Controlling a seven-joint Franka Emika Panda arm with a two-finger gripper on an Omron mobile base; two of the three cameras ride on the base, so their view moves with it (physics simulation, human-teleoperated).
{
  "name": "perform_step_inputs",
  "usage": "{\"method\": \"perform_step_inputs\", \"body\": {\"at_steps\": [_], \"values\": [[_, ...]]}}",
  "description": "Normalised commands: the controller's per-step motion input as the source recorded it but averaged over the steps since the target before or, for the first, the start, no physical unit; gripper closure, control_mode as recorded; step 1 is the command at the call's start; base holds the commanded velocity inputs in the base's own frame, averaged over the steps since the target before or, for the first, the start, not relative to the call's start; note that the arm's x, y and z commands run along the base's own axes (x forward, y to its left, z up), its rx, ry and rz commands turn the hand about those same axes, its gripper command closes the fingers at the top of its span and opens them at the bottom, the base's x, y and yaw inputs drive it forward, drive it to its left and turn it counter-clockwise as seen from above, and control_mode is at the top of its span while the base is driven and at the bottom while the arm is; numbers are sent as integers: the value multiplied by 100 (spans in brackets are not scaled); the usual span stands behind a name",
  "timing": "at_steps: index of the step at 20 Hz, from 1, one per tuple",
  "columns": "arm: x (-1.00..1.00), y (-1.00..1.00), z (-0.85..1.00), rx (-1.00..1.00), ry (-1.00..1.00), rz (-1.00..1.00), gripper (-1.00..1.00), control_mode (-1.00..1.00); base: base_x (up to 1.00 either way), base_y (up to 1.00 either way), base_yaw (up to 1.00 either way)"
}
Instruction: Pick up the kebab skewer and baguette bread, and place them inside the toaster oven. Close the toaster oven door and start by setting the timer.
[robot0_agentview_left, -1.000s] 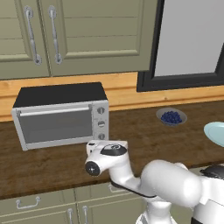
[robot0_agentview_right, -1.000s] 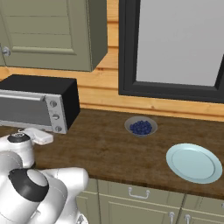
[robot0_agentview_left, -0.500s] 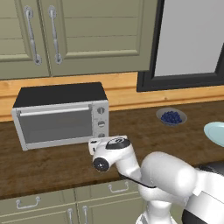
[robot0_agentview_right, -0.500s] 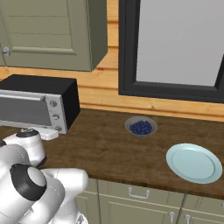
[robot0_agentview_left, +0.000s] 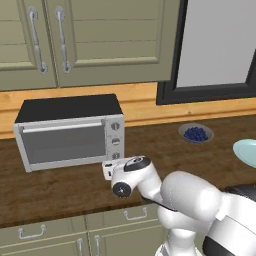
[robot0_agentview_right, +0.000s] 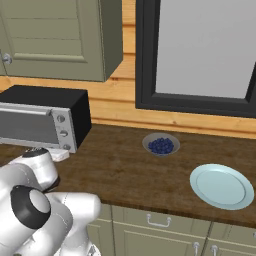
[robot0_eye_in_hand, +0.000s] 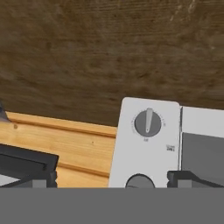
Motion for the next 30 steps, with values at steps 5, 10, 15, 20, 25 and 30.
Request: {"method": "perform_step_inputs", "body": {"at_steps": [5,10,15,20,25,30], "values": [[3,-1,-19,0,0,0,-100,-100,0,0,0],[4,-1,-13,0,0,0,-100,-100,0,0,0],[12,0,0,0,0,0,-100,-100,0,0,0],[9,0,-1,0,0,0,-100,-100,0,0,0],[19,0,0,0,-1,0,-100,-100,0,0,0],[6,0,-1,0,-1,0,-100,-100,0,0,0]]}}
